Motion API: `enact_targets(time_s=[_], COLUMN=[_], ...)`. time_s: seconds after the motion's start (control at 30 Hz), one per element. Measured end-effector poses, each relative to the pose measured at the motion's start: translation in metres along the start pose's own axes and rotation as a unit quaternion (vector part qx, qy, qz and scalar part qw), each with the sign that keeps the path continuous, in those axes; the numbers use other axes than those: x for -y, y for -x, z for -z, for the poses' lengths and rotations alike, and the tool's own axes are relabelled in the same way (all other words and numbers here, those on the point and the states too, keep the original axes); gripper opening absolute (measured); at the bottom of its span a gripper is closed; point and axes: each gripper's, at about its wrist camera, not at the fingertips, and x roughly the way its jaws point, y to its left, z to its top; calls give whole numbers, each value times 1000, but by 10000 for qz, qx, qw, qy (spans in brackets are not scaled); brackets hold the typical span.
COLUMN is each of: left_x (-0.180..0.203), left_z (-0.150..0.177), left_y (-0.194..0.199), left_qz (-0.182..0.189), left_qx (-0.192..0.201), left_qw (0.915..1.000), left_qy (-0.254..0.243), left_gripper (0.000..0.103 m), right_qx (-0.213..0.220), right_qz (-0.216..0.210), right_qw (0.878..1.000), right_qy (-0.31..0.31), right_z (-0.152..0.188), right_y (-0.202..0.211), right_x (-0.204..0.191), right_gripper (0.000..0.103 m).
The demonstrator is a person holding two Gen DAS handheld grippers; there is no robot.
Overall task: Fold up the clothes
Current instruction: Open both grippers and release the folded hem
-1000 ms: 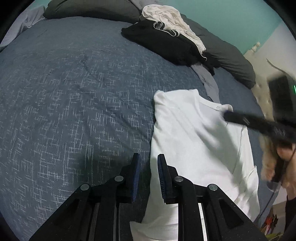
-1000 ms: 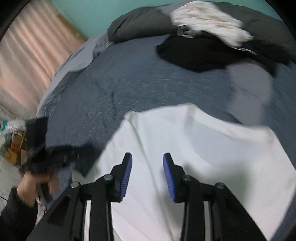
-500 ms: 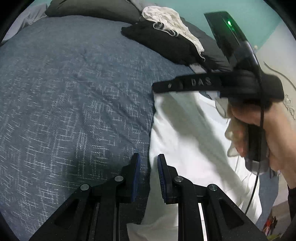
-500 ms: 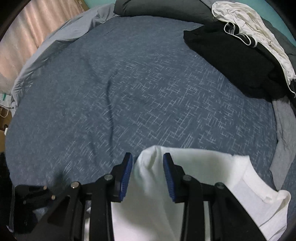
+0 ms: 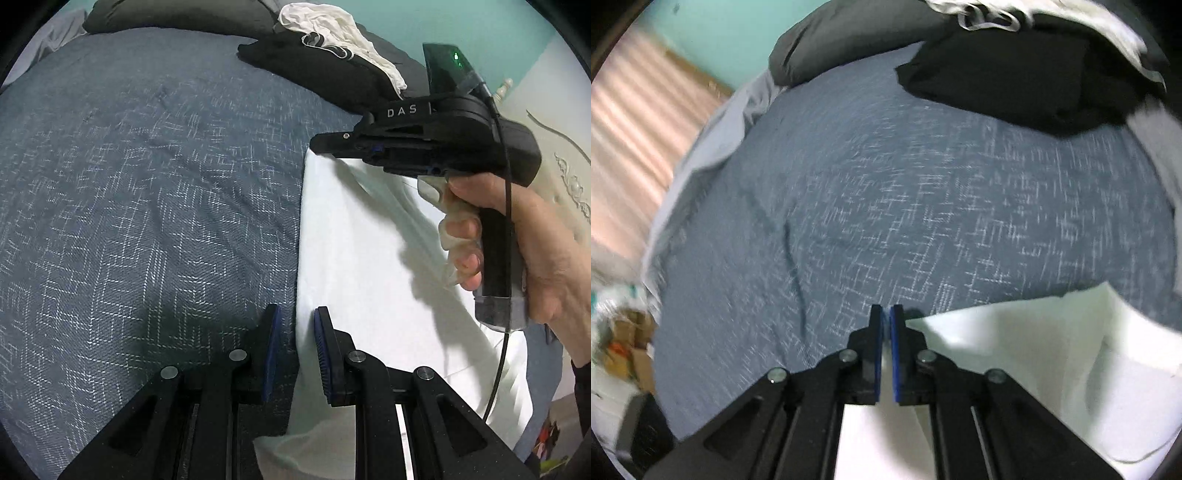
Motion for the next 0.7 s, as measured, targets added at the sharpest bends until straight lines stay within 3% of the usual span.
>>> enact_targets(time_s=[0.23, 0.37, 0.47, 0.6, 0.7], left_x=[-1, 0, 0, -2, -2], left_z=[-2, -4, -3, -5, -10], left_y=[0, 0, -1, 1, 11], left_qz=[20, 22, 36, 84, 41], left_qx=[-4, -4, 3, 8, 99], left_qw=[10000, 10000, 10000, 9999, 9999], left_qy=[7, 20, 41, 99, 92], left_gripper=[20, 20, 20, 20, 20], right_qx=[304, 337, 23, -386, -37], right_qz=[-109, -245, -551, -71, 21], right_qw=[9992, 9990, 9966, 9957, 9986], right_qy=[-248, 179, 618, 842, 521], right_z=[-5, -3, 7, 14, 9], right_y=[20, 36, 33, 12, 35], right_x=[6, -9, -29, -33, -17], right_gripper=[6, 7, 7, 7, 7])
